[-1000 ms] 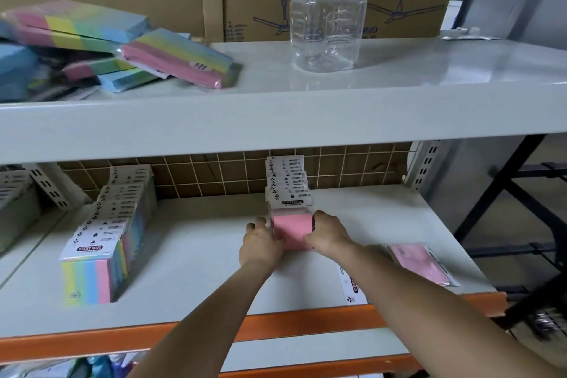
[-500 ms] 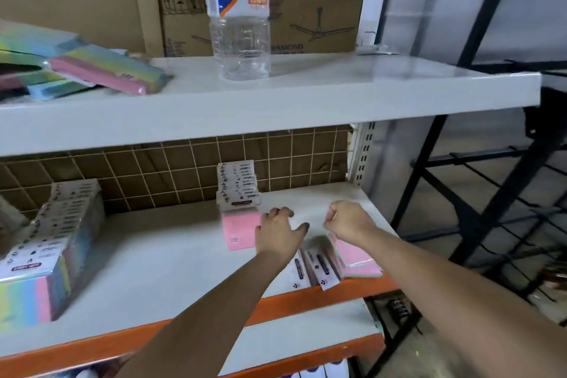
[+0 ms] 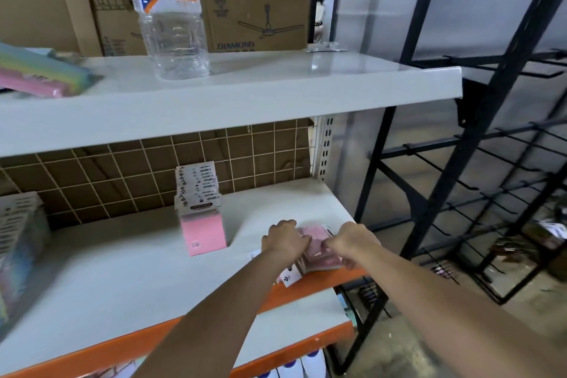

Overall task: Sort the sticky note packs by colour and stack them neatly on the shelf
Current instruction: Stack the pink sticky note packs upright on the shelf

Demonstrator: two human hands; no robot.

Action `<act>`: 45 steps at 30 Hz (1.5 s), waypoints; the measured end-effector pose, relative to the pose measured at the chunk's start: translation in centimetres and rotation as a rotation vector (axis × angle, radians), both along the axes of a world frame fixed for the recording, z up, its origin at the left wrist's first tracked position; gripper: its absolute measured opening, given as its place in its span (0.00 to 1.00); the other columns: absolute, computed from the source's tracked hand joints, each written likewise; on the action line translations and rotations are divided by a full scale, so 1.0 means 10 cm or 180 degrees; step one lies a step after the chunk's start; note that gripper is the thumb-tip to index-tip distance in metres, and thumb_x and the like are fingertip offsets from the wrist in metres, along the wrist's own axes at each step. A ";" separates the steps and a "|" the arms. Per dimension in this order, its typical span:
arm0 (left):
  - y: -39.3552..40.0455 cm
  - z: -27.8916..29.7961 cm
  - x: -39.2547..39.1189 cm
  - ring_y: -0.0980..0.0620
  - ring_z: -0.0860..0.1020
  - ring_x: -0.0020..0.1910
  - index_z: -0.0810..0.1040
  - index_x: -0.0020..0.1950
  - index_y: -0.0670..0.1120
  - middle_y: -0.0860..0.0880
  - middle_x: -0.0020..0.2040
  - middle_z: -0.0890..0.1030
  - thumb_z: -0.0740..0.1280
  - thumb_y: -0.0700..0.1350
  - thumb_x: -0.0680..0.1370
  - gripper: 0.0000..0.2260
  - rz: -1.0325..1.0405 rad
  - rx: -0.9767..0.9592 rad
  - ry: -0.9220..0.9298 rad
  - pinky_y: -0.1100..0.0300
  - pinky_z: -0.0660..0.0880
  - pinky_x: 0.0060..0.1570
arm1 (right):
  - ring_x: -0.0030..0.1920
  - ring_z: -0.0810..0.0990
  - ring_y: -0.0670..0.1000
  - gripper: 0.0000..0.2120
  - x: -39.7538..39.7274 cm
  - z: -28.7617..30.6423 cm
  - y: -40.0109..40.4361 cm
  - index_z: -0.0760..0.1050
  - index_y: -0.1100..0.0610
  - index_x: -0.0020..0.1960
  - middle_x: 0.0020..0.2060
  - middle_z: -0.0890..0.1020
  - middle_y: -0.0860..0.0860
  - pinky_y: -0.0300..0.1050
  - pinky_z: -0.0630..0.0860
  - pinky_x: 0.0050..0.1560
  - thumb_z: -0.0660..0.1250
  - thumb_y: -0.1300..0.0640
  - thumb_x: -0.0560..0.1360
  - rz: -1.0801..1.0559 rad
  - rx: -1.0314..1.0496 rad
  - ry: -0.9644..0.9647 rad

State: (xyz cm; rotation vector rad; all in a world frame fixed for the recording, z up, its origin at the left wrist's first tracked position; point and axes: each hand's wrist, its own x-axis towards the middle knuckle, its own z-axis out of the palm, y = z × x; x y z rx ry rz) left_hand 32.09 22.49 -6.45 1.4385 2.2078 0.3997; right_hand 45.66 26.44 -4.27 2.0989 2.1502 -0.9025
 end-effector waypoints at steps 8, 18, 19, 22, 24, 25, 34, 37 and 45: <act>0.03 -0.04 0.05 0.45 0.69 0.64 0.72 0.64 0.45 0.46 0.64 0.74 0.62 0.51 0.76 0.18 0.0056 -0.0033 0.0170 0.52 0.66 0.60 | 0.37 0.83 0.51 0.11 -0.04 -0.04 0.02 0.78 0.56 0.42 0.36 0.83 0.53 0.45 0.81 0.45 0.66 0.47 0.71 -0.0192 0.0064 0.0179; -0.11 0.05 -0.15 0.39 0.76 0.57 0.66 0.60 0.40 0.40 0.57 0.77 0.64 0.43 0.75 0.16 0.0762 0.0453 -0.0606 0.51 0.73 0.53 | 0.44 0.83 0.55 0.12 -0.42 0.04 -0.01 0.78 0.57 0.46 0.41 0.84 0.55 0.44 0.79 0.45 0.65 0.50 0.68 -0.0227 0.0276 0.0554; -0.14 0.07 -0.19 0.39 0.76 0.56 0.65 0.60 0.41 0.40 0.56 0.77 0.64 0.43 0.74 0.17 0.0847 0.0516 -0.0713 0.51 0.74 0.52 | 0.45 0.84 0.56 0.12 -0.48 0.03 -0.01 0.78 0.57 0.47 0.42 0.84 0.55 0.45 0.80 0.47 0.66 0.50 0.68 -0.0194 0.0307 0.0586; -0.23 0.12 -0.33 0.39 0.77 0.56 0.63 0.66 0.42 0.39 0.57 0.78 0.65 0.42 0.75 0.22 0.0927 0.0615 -0.0832 0.52 0.75 0.52 | 0.44 0.84 0.56 0.15 -0.67 0.05 -0.05 0.79 0.57 0.47 0.42 0.85 0.55 0.46 0.81 0.48 0.67 0.48 0.66 -0.0092 0.0286 0.0658; -0.29 0.14 -0.44 0.40 0.77 0.57 0.64 0.69 0.45 0.40 0.58 0.78 0.64 0.41 0.74 0.23 0.0884 0.0657 -0.0798 0.55 0.75 0.53 | 0.42 0.84 0.56 0.16 -0.78 0.04 -0.09 0.80 0.57 0.46 0.41 0.85 0.55 0.48 0.82 0.47 0.68 0.47 0.63 -0.0055 0.0232 0.0765; -0.33 0.14 -0.50 0.41 0.77 0.57 0.65 0.70 0.46 0.40 0.58 0.79 0.63 0.39 0.74 0.24 0.0878 0.0676 -0.0796 0.56 0.74 0.50 | 0.43 0.84 0.56 0.17 -0.84 0.03 -0.12 0.80 0.57 0.45 0.41 0.85 0.55 0.48 0.82 0.46 0.69 0.47 0.62 -0.0045 0.0230 0.0800; -0.66 0.05 -0.89 0.41 0.79 0.50 0.65 0.62 0.46 0.41 0.52 0.80 0.63 0.38 0.75 0.17 0.1341 0.0967 -0.0876 0.55 0.73 0.41 | 0.49 0.82 0.57 0.17 -1.30 0.01 -0.32 0.77 0.57 0.52 0.48 0.83 0.55 0.42 0.74 0.41 0.70 0.48 0.69 0.0582 0.0486 0.0660; -0.76 -0.01 -0.99 0.40 0.78 0.49 0.64 0.56 0.45 0.40 0.53 0.79 0.62 0.40 0.76 0.12 0.1513 0.1178 -0.0924 0.52 0.75 0.44 | 0.50 0.82 0.57 0.15 -1.45 0.00 -0.37 0.77 0.56 0.53 0.49 0.82 0.55 0.42 0.74 0.43 0.69 0.50 0.71 0.0786 0.0571 0.0619; -0.92 -0.19 -1.30 0.38 0.76 0.55 0.64 0.63 0.40 0.39 0.59 0.74 0.60 0.40 0.78 0.14 0.1832 0.1042 -0.0584 0.51 0.71 0.49 | 0.58 0.79 0.57 0.15 -1.84 -0.22 -0.49 0.74 0.57 0.60 0.57 0.81 0.56 0.43 0.74 0.51 0.64 0.60 0.74 0.1271 0.0629 0.0522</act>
